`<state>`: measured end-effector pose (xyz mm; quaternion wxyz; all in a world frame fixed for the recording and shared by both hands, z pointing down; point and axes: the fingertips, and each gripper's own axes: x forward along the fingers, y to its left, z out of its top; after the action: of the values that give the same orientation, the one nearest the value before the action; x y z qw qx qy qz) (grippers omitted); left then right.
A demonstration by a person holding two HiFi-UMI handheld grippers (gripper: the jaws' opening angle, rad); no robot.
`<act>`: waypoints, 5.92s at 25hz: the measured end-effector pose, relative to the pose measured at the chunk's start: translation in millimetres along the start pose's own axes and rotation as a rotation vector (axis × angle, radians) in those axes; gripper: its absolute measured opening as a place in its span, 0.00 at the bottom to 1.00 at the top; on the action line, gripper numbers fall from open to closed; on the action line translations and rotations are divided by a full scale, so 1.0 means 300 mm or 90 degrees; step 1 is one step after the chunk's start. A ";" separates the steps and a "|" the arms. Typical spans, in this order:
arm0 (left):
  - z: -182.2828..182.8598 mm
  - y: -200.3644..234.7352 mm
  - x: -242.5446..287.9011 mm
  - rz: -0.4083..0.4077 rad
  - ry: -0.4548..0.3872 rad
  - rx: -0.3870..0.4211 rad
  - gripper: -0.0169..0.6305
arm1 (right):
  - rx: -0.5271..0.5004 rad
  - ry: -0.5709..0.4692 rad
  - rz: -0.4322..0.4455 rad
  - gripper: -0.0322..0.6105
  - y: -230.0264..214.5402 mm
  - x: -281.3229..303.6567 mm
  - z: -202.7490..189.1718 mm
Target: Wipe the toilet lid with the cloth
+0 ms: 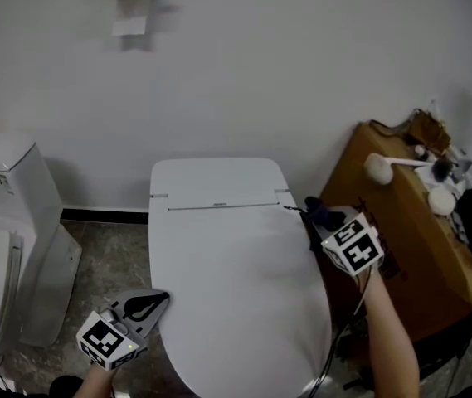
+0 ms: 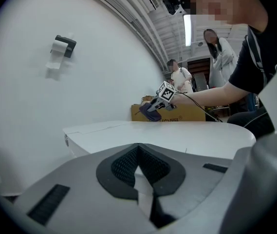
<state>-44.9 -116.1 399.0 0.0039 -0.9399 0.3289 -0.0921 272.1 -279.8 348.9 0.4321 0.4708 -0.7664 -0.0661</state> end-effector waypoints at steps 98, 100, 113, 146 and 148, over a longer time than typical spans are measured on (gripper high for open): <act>0.064 0.208 -0.001 0.101 -0.031 0.020 0.05 | -0.501 0.008 0.231 0.15 0.987 0.148 0.603; 0.063 0.211 -0.002 0.102 -0.031 0.021 0.05 | -0.504 0.005 0.233 0.15 0.999 0.148 0.611; 0.053 0.185 0.005 0.092 -0.017 0.038 0.05 | -0.402 -0.015 0.207 0.15 0.832 0.067 0.509; 0.104 0.174 -0.009 0.113 -0.039 0.024 0.05 | -0.296 0.175 0.113 0.15 0.304 -0.107 -0.211; 0.110 0.172 -0.010 0.111 -0.039 0.026 0.05 | -0.297 0.175 0.120 0.15 0.325 -0.101 -0.205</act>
<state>-73.2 -156.5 362.6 0.0412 -0.9097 0.4073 -0.0692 257.6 -184.0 418.3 0.6327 0.2895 -0.7053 -0.1358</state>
